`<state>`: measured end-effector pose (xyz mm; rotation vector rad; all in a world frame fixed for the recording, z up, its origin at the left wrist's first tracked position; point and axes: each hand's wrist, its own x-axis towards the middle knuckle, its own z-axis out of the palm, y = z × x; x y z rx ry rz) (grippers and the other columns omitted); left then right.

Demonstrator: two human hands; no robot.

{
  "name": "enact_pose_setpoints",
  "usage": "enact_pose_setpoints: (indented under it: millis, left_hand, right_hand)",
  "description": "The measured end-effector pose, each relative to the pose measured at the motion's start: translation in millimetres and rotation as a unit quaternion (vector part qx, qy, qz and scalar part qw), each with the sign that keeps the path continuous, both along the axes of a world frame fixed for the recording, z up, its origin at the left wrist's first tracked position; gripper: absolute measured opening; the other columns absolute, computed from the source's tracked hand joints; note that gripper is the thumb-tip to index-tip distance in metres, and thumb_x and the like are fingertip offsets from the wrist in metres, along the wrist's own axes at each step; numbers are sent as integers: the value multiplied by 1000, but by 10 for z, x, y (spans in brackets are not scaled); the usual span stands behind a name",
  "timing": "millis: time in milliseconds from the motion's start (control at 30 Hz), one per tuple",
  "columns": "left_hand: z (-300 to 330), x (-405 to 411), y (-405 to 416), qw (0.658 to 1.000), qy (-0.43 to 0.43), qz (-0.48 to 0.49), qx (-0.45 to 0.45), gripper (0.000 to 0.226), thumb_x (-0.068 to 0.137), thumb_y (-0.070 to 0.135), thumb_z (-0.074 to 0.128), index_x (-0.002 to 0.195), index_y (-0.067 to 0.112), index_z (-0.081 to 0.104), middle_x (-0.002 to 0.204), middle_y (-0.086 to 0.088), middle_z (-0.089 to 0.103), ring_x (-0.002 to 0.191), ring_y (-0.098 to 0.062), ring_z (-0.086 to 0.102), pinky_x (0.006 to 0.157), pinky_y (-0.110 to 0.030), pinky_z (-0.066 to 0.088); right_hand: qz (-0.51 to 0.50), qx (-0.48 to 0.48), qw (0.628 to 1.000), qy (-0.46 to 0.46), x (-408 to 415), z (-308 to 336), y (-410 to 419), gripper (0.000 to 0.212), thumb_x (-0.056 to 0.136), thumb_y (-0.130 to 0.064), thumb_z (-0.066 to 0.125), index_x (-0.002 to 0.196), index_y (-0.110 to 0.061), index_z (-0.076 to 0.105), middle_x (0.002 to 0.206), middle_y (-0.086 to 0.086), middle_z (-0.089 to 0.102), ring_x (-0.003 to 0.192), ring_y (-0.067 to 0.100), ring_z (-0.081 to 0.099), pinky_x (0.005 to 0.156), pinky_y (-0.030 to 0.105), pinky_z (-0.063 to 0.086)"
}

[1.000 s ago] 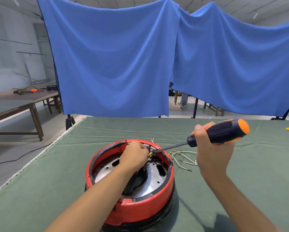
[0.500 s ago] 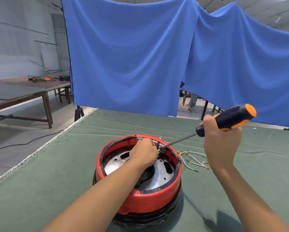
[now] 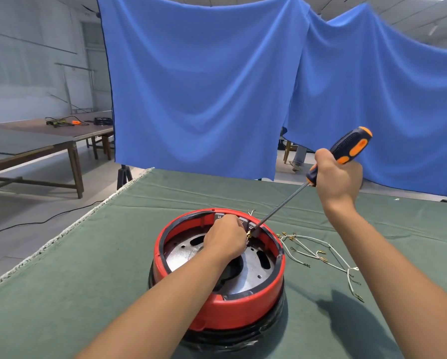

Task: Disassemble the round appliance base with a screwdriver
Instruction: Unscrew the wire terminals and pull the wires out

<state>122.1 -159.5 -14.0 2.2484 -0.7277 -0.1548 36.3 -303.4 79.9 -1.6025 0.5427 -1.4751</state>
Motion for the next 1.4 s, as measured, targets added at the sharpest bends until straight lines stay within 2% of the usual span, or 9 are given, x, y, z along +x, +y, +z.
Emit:
enact_pose_setpoints:
  millis: [200,367,533,667,833,1033,1167,1300,1400]
  left_hand:
    - [-4,25,-21,1000,-6,3,9,25,85,9,40,92,8,64,101,-10,65,96,-32,57,79,-37,46]
    - [-11,19,-21,1000,-10,6,14,24,85,10,40,91,8,63,101,-12,65,95,-33,57,76,-36,44]
    - [-3,12,-20,1000,-11,4,17,26,85,10,40,93,9,65,102,-10,65,96,-32,58,77,-35,45]
    - [-12,15,-18,1000,-9,5,15,24,83,9,41,90,9,65,98,-9,65,93,-32,58,76,-35,46]
    - [-15,14,-13,1000,-7,3,12,23,83,9,42,89,8,64,97,-9,65,92,-31,58,75,-35,45]
    - [-2,3,-1,1000,-5,4,7,23,84,8,42,90,7,64,97,-11,65,93,-32,58,76,-36,46]
    - [14,-11,17,1000,13,1,0,22,81,10,44,88,8,65,93,-10,66,92,-31,60,76,-36,48]
    - [57,-9,31,998,54,-5,-34,14,72,12,49,74,13,63,85,-12,69,85,-31,63,74,-36,51]
    - [52,21,42,998,56,-21,-36,14,68,10,52,71,15,65,75,-10,67,71,-24,56,74,-38,53]
  right_hand:
    - [9,-23,995,-99,-256,-185,276,19,74,-15,53,58,-5,55,40,-12,56,40,0,51,45,8,39]
    - [42,-69,988,-128,-395,-396,562,24,73,-18,59,52,-28,53,44,-18,55,43,-3,51,49,8,40]
    - [91,-115,984,-101,-398,-399,686,19,68,-31,58,50,-31,53,46,-16,51,43,-1,47,48,11,39]
    - [36,-78,993,-79,-323,-271,546,19,66,-29,56,52,-20,47,42,-13,51,42,3,46,47,12,39]
    - [12,-37,998,-55,-233,-182,265,32,69,-22,52,66,9,59,43,-7,58,43,7,53,48,17,47]
    - [3,1,999,-46,-156,-114,140,23,70,-23,51,55,-6,57,40,-8,57,40,4,51,46,16,45]
    - [5,-10,998,-67,-236,-171,159,23,74,-20,53,59,-3,58,41,-10,57,41,2,53,47,11,44]
    - [20,13,993,-118,-379,-272,193,24,74,-20,54,52,-9,56,42,-7,58,42,5,53,50,14,45]
    - [12,34,990,-138,-476,-392,202,31,74,-22,55,43,-19,57,41,-6,58,42,6,53,52,14,44]
